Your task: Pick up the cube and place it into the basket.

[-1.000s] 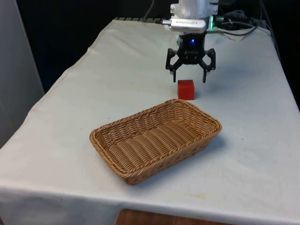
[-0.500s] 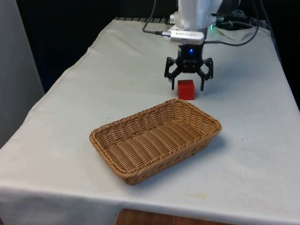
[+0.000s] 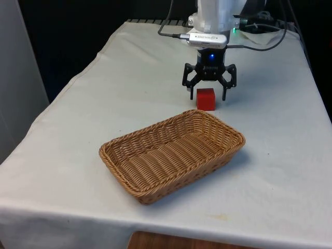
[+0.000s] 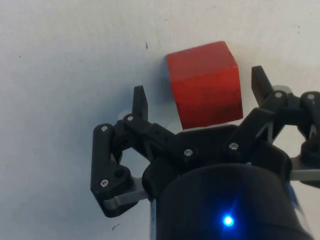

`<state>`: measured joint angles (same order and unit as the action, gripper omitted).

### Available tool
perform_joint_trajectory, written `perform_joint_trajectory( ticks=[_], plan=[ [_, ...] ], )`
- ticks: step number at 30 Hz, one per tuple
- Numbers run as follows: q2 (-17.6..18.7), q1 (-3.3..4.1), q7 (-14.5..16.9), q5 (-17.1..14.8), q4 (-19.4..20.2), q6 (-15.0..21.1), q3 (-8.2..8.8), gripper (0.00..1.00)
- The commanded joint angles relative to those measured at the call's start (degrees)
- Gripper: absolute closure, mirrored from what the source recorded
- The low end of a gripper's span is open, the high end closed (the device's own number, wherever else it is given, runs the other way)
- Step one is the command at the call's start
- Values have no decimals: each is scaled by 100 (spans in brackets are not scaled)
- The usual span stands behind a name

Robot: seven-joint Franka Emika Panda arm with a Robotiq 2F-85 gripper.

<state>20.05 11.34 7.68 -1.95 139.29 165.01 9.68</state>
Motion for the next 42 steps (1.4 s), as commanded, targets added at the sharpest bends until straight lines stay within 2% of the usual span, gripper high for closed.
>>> perform_joint_trajectory(
  ticks=[1,6,7,9,10,12,13,14,16,24,33,34,35,42],
  plan=[
    [0,-6,0,-11,0,6,-11,0],
    [0,0,0,-6,0,0,-6,0],
    [0,0,0,-6,0,0,-6,4],
    [0,0,0,0,0,0,-6,21],
    [0,0,0,0,0,0,0,42],
    [0,0,0,0,0,0,0,65],
    [0,0,0,0,0,0,0,82],
    [0,0,0,0,0,0,0,82],
    [0,0,0,0,0,0,0,100],
    [0,0,0,0,0,0,0,99],
    [-281,23,-97,34,-275,-476,92,99],
    [-246,-6,-46,0,-252,-407,52,99],
    [-304,23,-109,40,-298,-521,92,99],
    [-487,17,-189,46,-550,-917,109,99]
  ],
)
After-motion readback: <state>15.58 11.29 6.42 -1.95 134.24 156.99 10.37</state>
